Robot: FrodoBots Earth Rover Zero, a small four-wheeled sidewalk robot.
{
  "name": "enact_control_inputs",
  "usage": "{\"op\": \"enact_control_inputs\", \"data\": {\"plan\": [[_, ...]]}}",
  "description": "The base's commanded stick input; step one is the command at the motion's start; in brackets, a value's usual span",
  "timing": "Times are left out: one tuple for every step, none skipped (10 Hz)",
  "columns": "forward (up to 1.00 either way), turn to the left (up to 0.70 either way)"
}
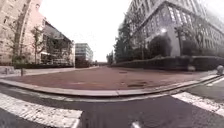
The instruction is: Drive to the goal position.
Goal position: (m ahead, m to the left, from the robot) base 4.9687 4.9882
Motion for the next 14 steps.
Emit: {"op": "enact_control_inputs", "data": {"plan": [[0.0, -0.7], [0.0, -0.7], [0.0, -0.7], [0.0, -0.7], [0.0, -0.7], [0.0, -0.7], [0.0, -0.7], [0.0, -0.7], [0.0, -0.7], [0.0, -0.7], [0.0, -0.7], [0.0, -0.7], [0.26, -0.44], [0.7, 0.0]]}}
